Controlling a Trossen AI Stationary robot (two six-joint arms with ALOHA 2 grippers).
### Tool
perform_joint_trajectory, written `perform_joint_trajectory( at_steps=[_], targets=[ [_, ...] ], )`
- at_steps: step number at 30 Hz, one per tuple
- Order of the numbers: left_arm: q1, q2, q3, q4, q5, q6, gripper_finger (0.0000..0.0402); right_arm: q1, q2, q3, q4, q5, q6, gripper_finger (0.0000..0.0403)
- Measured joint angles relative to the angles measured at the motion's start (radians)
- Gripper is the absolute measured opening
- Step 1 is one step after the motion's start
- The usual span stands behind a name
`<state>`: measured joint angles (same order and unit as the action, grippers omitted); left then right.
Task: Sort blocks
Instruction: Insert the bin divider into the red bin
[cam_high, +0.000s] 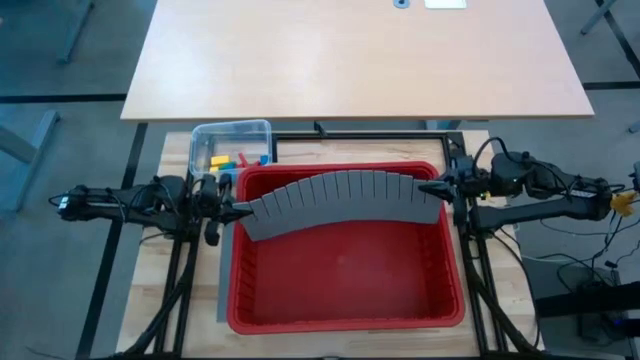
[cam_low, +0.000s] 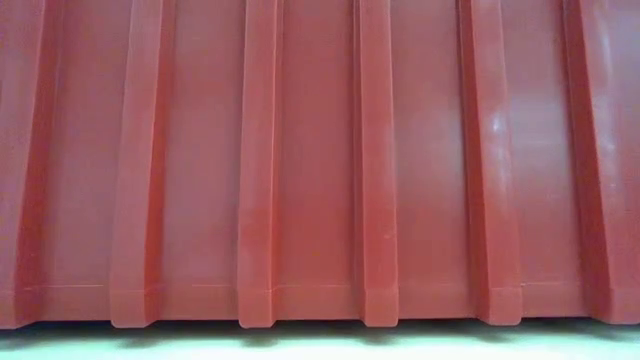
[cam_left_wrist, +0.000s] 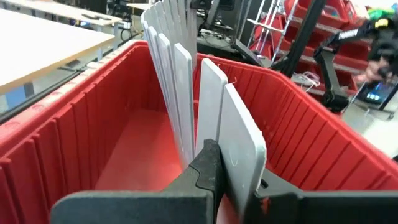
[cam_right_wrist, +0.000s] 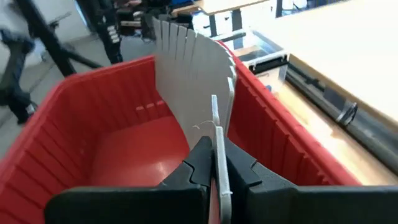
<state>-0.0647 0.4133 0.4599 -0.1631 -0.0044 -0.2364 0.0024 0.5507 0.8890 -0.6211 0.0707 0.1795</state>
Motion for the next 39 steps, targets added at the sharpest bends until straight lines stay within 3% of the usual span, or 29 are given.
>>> perform_joint_trajectory(
  at_steps=[10, 22, 30, 39],
  targets=[
    [0.000, 0.001, 0.023, 0.003, 0.018, 0.003, 0.0000, 0.000, 0.001, 0.000, 0.039, 0.061, -0.072, 0.0000],
    [-0.001, 0.034, 0.065, -0.011, 0.065, 0.018, 0.0000, 0.011, 0.001, 0.000, 0.081, 0.053, -0.086, 0.0000],
    [-0.001, 0.044, 0.065, -0.002, 0.069, 0.018, 0.0000, 0.087, 0.002, 0.000, 0.081, 0.172, -0.075, 0.0000],
    [-0.002, 0.046, 0.065, 0.006, 0.068, 0.014, 0.0000, 0.332, 0.052, -0.002, 0.089, 0.451, -0.049, 0.0000]
  ],
)
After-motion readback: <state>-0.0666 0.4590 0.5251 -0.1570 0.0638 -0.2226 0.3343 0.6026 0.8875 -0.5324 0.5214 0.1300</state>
